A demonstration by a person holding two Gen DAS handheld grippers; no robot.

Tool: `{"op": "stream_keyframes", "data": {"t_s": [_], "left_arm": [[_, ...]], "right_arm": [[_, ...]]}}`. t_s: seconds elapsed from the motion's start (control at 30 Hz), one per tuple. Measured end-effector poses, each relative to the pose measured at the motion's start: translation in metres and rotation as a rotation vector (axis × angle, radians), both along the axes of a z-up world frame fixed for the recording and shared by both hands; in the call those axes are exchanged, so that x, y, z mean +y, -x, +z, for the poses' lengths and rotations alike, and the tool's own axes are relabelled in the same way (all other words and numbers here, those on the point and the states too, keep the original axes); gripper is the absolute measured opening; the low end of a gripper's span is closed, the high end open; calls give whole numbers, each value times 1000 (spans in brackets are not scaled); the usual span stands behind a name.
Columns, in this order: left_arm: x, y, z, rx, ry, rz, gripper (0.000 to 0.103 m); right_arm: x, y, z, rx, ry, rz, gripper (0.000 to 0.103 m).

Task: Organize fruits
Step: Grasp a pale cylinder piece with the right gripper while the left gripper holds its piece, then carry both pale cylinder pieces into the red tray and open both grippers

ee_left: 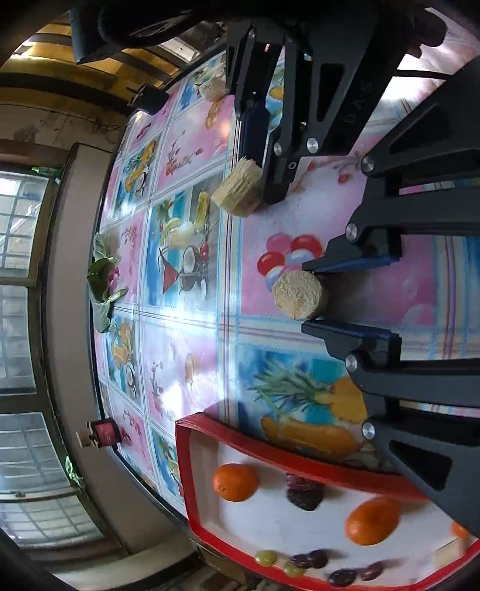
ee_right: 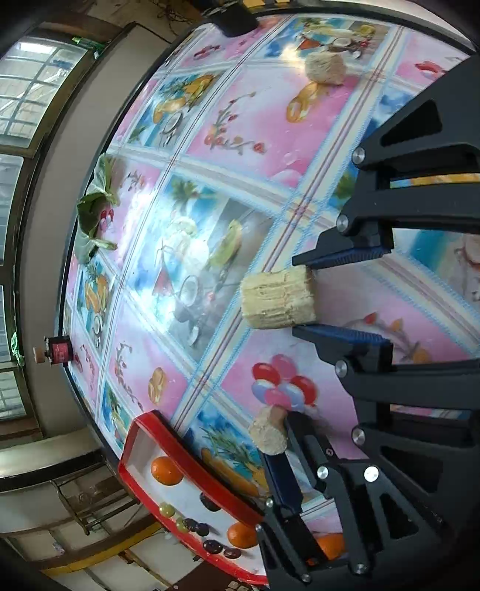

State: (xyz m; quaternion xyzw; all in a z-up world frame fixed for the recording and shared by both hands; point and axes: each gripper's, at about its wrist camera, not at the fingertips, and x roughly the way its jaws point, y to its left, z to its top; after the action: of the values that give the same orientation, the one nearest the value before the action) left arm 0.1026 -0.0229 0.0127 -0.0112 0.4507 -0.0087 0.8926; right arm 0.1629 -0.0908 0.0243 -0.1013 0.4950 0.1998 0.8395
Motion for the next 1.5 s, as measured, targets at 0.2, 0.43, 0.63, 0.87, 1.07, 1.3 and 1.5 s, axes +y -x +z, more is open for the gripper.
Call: {"op": "stream_keyframes", "data": {"t_s": [0.2, 0.43, 0.63, 0.87, 1.07, 1.3, 1.5], "left_arm": [[-14, 20, 0, 0, 12, -35, 24], [-27, 53, 1, 20, 43, -106, 24], [-36, 89, 1, 36, 57, -200, 24], [-31, 125, 2, 43, 85, -291, 24], [-22, 139, 6, 27, 66, -331, 24], [-3, 136, 8, 42, 104, -333, 24], [1, 129, 1, 52, 114, -337, 24]], "right_arm": [[-24, 32, 6, 14, -6, -39, 32], [-51, 92, 7, 21, 1, -86, 32], [-63, 141, 12, 21, -8, -137, 32], [-63, 185, 10, 33, -32, -194, 31], [-48, 192, 9, 28, -36, -211, 31], [-32, 184, 5, 40, -15, -224, 31], [-23, 175, 2, 45, 26, -226, 33]]}}
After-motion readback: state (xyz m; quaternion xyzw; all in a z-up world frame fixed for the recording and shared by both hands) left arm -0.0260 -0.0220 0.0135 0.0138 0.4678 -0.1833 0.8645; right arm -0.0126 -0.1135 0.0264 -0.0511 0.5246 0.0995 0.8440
